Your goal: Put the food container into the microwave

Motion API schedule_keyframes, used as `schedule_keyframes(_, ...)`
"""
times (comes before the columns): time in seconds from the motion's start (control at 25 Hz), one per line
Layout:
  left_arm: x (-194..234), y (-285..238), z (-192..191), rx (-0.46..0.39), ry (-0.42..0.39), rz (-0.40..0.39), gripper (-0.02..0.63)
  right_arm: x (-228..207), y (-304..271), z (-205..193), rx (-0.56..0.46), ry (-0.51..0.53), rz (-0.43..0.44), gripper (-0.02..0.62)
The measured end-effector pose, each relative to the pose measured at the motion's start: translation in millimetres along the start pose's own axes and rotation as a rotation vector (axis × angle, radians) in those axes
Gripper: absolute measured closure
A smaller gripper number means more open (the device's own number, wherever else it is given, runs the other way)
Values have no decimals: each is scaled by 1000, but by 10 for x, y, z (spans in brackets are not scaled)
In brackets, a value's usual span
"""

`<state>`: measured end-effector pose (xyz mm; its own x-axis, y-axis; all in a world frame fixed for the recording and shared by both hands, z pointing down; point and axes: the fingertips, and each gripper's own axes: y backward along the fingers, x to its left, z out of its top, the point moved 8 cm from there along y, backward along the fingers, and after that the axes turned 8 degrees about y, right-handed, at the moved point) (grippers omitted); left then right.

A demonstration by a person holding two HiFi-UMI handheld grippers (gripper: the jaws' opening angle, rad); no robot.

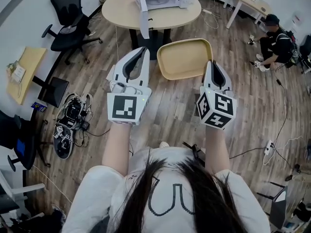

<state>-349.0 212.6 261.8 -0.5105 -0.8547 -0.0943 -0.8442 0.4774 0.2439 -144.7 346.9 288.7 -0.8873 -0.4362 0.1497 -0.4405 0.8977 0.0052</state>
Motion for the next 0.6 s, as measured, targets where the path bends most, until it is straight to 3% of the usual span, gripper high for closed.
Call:
schedule_keyframes(0.2,-170,-176,-55,10,-4,12,598,-193,-157,-43,-23,-5,39,560)
schedule_keyframes(0.6,-95,-949,-276,-3,-26,8,598,-602,-805,-160,-15,-46,0,560)
